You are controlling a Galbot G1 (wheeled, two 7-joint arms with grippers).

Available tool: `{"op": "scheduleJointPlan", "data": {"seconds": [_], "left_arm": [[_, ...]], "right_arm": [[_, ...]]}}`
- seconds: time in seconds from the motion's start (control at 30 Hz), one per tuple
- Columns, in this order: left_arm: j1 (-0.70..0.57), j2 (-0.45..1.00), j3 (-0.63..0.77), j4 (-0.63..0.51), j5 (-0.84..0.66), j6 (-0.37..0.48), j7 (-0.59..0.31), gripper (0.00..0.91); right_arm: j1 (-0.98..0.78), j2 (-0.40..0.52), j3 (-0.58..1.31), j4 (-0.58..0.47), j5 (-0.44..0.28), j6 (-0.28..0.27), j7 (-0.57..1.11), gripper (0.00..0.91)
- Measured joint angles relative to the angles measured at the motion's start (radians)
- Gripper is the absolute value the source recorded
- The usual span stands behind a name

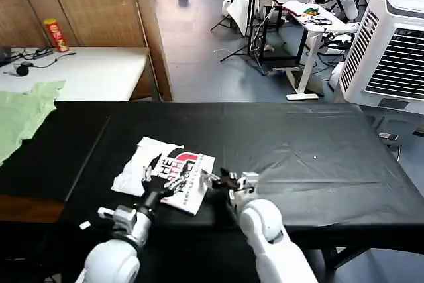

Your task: Fold and organize the clothes.

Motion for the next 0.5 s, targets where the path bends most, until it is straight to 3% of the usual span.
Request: {"op": "scheduleJointPlan", "data": {"seconds": [0.03,0.13,0.5], "left_arm": [[0.006,0.000,-0.006,-0.004,0.000,-0.002,0.000,0.878],[0.025,-0.002,-0.023,-0.013,0.002,-0.008,-0.004,0.878],[0.076,-0.028,-0.058,-0.023,0.019,-0.036,-0.021,0.878]], "right_arm": [[0.007,0.006,-0.002,-0.011,0.000,0.000,-0.001,0.224],[0.025,0.015,-0.007,-0.038,-0.003,0.003,-0.003,0.098],[0.079,-0.011,0.018,-0.101,-0.058,0.026,-0.054,0.059]]}}
